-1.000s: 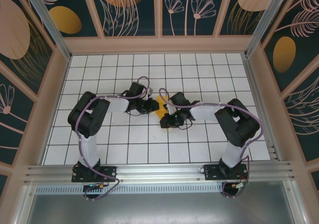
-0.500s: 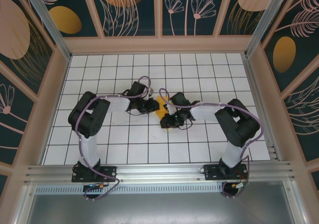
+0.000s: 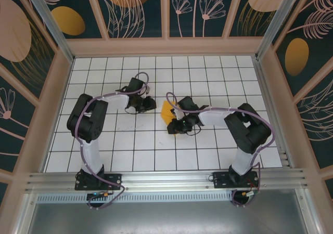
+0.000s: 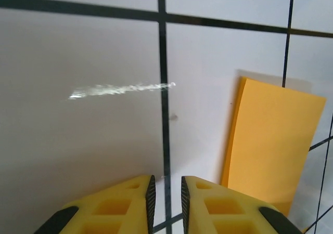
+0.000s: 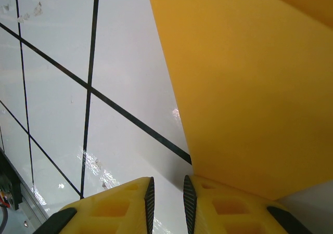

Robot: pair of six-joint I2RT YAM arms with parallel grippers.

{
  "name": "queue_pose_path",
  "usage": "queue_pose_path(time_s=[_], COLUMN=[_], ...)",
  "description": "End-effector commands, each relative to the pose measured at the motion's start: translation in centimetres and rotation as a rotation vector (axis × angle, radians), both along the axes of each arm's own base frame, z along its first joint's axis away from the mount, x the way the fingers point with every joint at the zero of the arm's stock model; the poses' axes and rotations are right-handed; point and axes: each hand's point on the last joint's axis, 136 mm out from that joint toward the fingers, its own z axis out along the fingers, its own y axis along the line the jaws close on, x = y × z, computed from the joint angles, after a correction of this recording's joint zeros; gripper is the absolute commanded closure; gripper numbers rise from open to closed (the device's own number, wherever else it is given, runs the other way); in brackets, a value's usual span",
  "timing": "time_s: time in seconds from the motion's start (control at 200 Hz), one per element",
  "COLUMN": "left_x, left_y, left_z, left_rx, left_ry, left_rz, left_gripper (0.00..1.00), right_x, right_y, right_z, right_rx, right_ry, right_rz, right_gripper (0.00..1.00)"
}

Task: Fold a paper plane with a square sheet of paper (fold left side to right side)
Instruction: Third fold the triangle at the center of the table.

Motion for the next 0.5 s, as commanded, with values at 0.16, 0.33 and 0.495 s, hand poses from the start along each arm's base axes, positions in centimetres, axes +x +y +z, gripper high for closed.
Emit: queue_pose_path(time_s=[0.16, 0.33, 0.495], left_x=[-3.1, -6.2, -7.0], left_y=[-2.4, -5.2, -6.5], left_z=[5.5, 4.7, 3.1], left_rx=[-0.146, -0.222, -0.24], left_ry=[-0.068, -0.007, 0.037], left_rz=[-0.084, -0.13, -0.141], left_gripper=[0.76, 0.77, 0.78], right_x=[-2.5, -2.5, -2.5], right_y=[-2.4, -2.6, -2.5], right_z=[-2.9, -3.1, -3.2], right_rx=[-0.135, -0.14, -0.139], right_ry=[0.118, 0.118, 0.119], right_rz=[-0.009, -0.011, -0.012], right_gripper=[0.73, 0.73, 0.73])
